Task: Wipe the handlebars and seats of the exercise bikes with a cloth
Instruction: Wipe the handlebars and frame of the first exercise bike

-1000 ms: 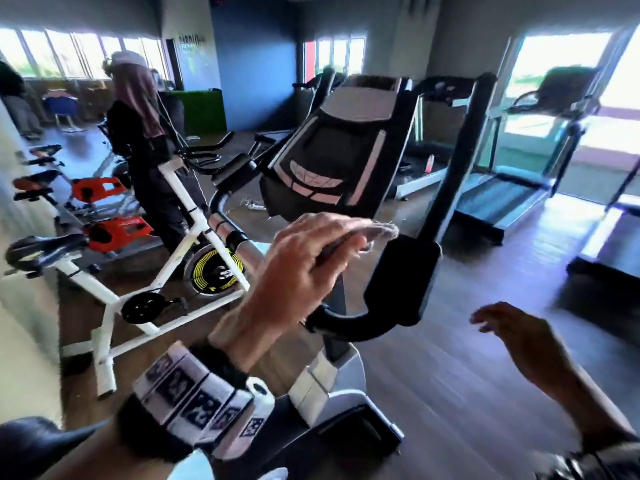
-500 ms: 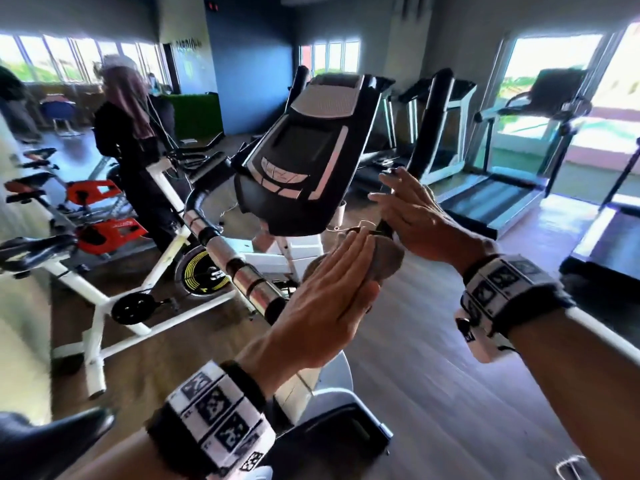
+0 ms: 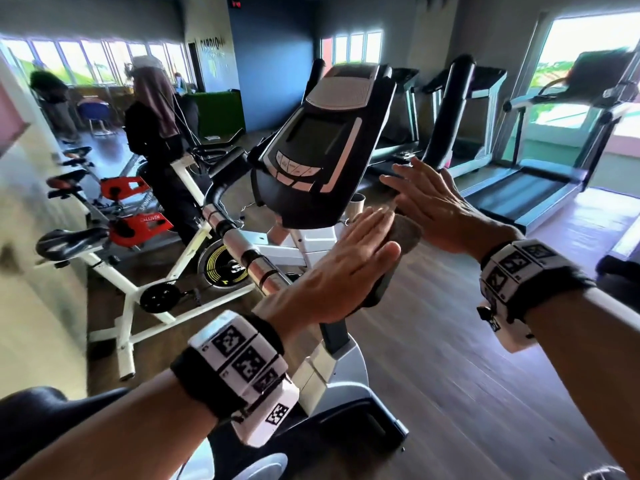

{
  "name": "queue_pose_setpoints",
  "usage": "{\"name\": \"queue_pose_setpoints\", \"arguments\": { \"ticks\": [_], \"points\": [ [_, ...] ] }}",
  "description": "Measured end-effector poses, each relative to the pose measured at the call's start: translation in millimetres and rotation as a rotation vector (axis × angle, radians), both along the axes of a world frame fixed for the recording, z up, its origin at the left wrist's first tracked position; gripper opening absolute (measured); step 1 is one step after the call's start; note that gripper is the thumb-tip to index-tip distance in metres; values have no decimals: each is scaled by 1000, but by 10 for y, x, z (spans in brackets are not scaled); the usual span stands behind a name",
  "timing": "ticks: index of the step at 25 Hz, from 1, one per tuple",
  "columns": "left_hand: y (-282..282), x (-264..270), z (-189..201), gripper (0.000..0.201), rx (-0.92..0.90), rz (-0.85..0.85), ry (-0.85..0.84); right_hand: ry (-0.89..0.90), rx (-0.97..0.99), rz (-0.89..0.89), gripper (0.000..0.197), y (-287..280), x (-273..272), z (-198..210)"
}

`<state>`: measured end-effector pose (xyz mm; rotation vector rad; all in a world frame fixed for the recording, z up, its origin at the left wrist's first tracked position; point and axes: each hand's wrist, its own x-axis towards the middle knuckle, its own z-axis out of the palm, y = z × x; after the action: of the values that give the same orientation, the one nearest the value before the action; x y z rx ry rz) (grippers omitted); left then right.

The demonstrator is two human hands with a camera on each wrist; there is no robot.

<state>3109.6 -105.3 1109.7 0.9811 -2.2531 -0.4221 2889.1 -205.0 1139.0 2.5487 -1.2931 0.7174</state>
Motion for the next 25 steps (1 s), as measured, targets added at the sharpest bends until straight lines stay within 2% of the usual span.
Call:
{"name": "queue_pose_setpoints", "arguments": {
  "ticks": [2,3,5,8,10,13,15,16,20,23,25],
  "points": [
    [-64,3,11,53,-170,-68,121,58,83,-61,78,24,-2,69],
    [-107,-6,-13,45,-234,-89,123,99,91,-92,81,26,-5,91],
    [-242,-39,-65,41,-251,-63,84,111,62,-112,83,7,0,80],
    [-342,-177,29,48,-147,145,30,59,56,-94,75,-39,10,30],
    [-267,-266,46,51,-157,249,-15,42,63,-94,68,-60,-1,23],
    [-108,-256,-48,54,-268,165,-34,51,48,-78,60,-45,-4,21],
    [-163,-224,-9,56,-165,104,32,60,46,-85,54,-14,3,13],
    [-200,-244,7,56,-111,134,63,51,49,-88,54,-1,15,9],
    [-33,-347,-87,52,-176,270,109,-21,68,-73,74,-5,43,-2],
    [36,-264,-135,55,-222,173,71,-11,54,-74,80,-29,41,4],
    [-202,-262,-36,61,-124,189,40,26,51,-100,81,-20,55,23]
  ]
}}
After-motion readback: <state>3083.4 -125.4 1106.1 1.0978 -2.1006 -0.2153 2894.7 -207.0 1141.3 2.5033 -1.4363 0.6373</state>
